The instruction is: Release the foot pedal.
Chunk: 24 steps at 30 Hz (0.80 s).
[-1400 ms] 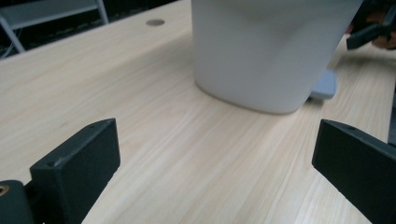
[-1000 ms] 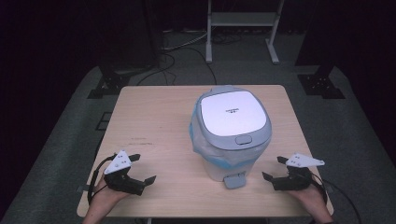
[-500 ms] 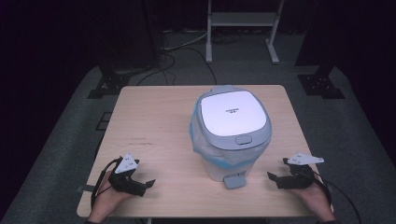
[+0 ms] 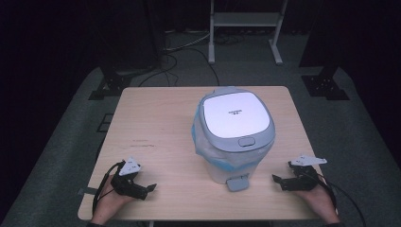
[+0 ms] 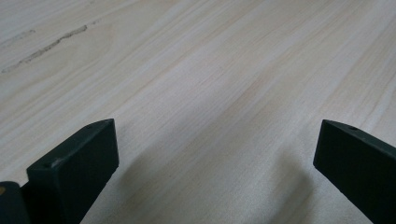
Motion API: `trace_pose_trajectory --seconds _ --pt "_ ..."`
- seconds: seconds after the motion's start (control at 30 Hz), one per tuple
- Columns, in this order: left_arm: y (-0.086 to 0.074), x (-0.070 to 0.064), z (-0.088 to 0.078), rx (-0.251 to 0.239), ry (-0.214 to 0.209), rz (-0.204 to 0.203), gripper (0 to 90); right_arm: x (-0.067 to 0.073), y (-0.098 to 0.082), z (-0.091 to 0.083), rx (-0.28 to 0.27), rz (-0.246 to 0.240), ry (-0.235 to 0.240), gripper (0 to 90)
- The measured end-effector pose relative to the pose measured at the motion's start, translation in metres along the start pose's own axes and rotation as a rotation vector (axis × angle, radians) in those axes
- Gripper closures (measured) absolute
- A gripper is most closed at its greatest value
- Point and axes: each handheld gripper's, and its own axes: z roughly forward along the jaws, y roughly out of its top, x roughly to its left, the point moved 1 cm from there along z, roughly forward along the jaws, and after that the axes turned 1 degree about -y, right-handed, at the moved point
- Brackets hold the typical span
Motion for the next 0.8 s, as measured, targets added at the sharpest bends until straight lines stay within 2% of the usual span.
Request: trace_pose_trajectory --seconds 0.1,0.5,0.8 --pt "-0.0013 -0.0001 0.0023 0.014 -0.001 0.003 0.0 -0.0001 0.0 0.0002 0.0 -0.002 -0.004 10.0" --pt "-0.003 -0.0002 0.004 0.002 -0.003 -0.003 0.0 0.0008 0.0 0.0004 0.0 0.005 -0.013 10.0" --pt "-0.0031 -0.0004 0.0039 0.002 -0.001 -0.006 0.0 0.0025 -0.0007 -0.0003 0.0 0.034 -0.041 10.0"
